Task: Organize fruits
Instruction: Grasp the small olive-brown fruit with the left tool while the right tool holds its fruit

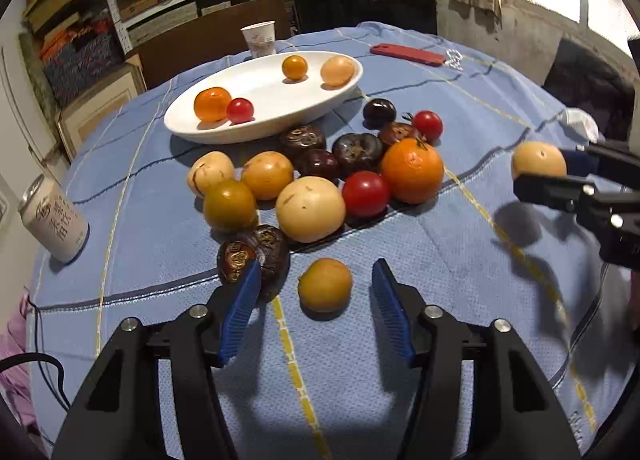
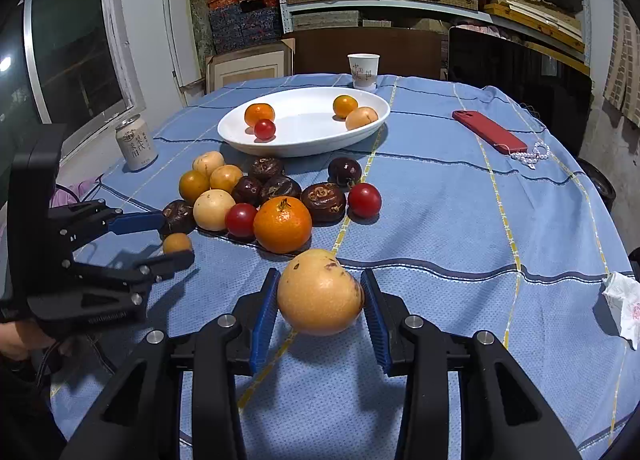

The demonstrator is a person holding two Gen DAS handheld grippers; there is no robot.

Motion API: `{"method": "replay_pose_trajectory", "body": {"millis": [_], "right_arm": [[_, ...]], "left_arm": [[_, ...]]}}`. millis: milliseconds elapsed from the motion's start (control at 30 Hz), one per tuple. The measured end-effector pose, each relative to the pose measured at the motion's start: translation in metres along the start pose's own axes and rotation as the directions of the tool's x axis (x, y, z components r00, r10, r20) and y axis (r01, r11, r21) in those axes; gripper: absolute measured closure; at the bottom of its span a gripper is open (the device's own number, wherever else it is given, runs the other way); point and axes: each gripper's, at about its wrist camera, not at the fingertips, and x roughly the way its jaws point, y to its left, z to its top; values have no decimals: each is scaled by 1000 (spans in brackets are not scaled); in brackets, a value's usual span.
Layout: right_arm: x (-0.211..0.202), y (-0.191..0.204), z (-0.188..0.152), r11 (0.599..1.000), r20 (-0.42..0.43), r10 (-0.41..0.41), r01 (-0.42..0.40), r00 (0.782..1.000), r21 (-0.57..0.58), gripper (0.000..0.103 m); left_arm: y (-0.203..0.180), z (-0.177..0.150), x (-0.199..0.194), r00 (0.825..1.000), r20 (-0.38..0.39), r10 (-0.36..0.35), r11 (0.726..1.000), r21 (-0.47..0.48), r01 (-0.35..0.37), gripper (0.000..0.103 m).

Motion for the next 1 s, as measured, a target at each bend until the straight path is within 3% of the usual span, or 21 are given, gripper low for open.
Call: {"method": "replay_pose_trajectory", "body": {"millis": [33,100,167,300,367,433,500,533,733,1000], "right_arm": [[0,0,0,1000,0,-2,2,1000,2,62],[0,0,0,1000,0,-2,2,1000,3,62],[-1,0,0,1000,4,-3,3,1000,0,62],[-2,1,0,1000,6,-4,4,1000,-2,62],[-2,1,1,1000,7,-6,6,1000,-4,62],[-3,2,1,1000,10,-4,4,1000,-2,62],[-4,2,1,1000,13,-2,2,1000,-3,62],[-4,2,1,1000,13,-2,2,1000,-5,62],[-8,3,2,1000,22,-9,9,1000,-12,62],[-11,4,5,1000,26,-13,13,1000,-14,62]], "left_arm": [[-2,0,0,1000,0,0,1000,11,0,47],[3,0,4,999,-23,-41,999,-25,40,76],[6,-1,5,998,-31,-55,998,-45,54,75],[-4,-5,1,998,-45,-40,999,1,40,75],[-4,-7,4,997,-71,-40,999,-3,40,61],[0,-8,2,997,-67,-36,999,-29,35,33],[4,-8,0,997,-59,-43,998,-45,40,65],[5,-8,1,996,-66,-55,997,-51,52,75],[4,-7,0,996,-56,-66,997,-44,64,76],[5,-1,-24,999,22,-42,998,-40,42,76]]}}
